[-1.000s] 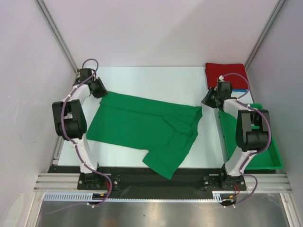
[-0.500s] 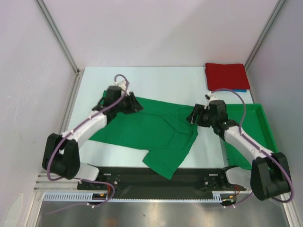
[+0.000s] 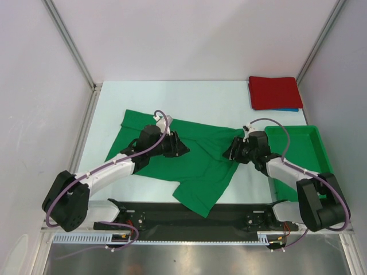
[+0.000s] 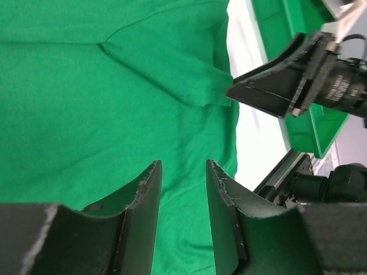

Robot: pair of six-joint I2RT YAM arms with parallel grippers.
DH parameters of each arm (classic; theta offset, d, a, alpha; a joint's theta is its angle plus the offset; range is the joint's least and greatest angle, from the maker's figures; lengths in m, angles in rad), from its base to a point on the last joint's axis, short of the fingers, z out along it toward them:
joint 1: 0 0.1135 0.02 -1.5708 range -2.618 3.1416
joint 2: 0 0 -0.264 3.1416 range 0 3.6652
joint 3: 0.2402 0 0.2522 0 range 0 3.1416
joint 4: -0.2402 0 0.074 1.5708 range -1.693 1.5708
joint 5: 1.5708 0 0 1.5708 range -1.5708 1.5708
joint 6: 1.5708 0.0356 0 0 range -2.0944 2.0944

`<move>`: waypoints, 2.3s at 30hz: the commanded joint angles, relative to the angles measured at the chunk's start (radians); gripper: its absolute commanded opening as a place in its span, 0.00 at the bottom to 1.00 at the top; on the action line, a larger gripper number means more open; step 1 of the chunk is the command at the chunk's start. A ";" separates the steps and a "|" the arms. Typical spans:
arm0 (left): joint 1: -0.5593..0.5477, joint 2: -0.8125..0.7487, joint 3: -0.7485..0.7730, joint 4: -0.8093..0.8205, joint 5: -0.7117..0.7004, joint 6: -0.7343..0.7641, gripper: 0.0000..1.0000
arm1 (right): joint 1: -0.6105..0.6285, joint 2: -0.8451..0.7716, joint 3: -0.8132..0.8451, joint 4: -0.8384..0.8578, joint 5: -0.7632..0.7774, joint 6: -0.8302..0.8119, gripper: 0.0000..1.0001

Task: Fold and stack the t-shirts
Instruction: Fold the tshirt

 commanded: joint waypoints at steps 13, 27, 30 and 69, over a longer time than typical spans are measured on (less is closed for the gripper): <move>-0.013 0.089 0.126 0.061 -0.013 0.012 0.41 | -0.129 0.174 0.041 0.363 -0.220 0.260 0.04; -0.068 0.406 0.332 0.098 0.014 0.009 0.34 | -0.243 0.620 0.233 0.779 -0.380 0.631 0.06; -0.085 0.457 0.366 0.086 -0.022 0.025 0.36 | -0.252 0.639 0.233 0.792 -0.374 0.631 0.09; -0.127 0.766 0.574 0.012 -0.196 -0.104 0.35 | -0.250 0.657 0.247 0.814 -0.379 0.609 0.08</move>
